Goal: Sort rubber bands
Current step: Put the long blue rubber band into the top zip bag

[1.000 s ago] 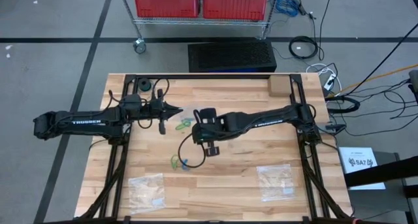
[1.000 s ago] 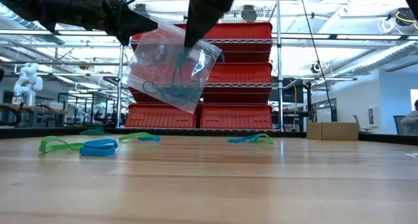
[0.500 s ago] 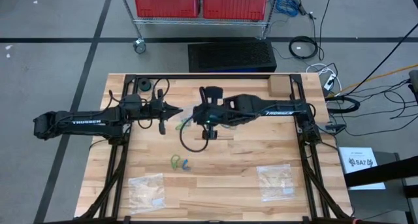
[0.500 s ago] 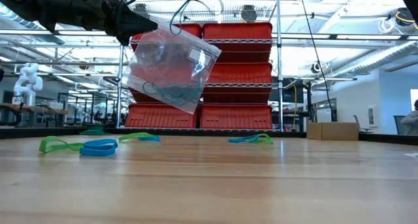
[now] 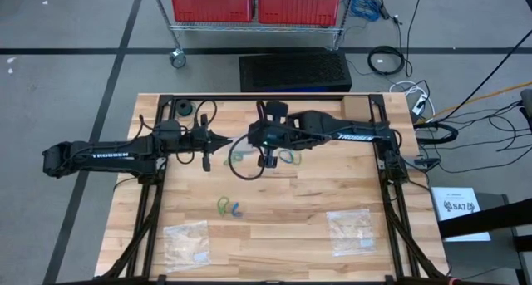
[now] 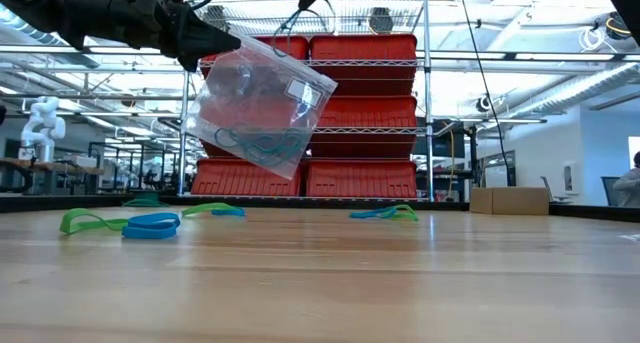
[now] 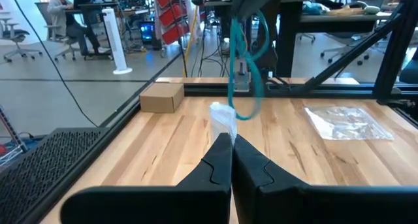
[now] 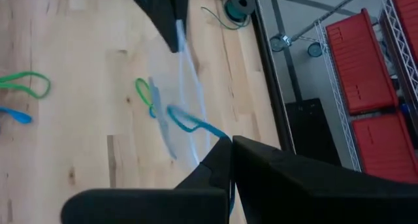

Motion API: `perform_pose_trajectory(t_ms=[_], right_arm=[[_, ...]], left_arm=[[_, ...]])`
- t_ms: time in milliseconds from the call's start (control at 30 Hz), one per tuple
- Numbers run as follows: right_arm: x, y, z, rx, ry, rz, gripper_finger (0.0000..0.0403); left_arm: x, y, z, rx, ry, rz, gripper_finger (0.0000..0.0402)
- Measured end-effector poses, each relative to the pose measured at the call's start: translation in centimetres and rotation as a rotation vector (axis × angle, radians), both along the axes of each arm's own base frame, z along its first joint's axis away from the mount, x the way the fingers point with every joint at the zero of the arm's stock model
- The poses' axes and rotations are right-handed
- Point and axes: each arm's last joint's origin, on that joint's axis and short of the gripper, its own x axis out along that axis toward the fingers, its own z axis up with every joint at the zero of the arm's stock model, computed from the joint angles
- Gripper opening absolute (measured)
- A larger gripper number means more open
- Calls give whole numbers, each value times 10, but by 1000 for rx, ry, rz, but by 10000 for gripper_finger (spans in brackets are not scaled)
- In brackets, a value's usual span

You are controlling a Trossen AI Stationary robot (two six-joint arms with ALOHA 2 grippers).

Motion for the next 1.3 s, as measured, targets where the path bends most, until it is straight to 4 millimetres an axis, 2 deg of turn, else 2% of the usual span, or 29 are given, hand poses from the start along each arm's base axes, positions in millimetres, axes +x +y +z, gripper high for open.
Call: perform_pose_trajectory(t_ms=[533,1067,1300], right_arm=[[-10,-1,12,18,-37,-28,0],[-11,-2,10,72,-42,-42,0],[-3,-6,0,105,-16,-36,0]], left_arm=[[0,0,0,0,1,0,0],[0,0,0,1,-3,0,0],[0,0,0,1,-3,0,0]])
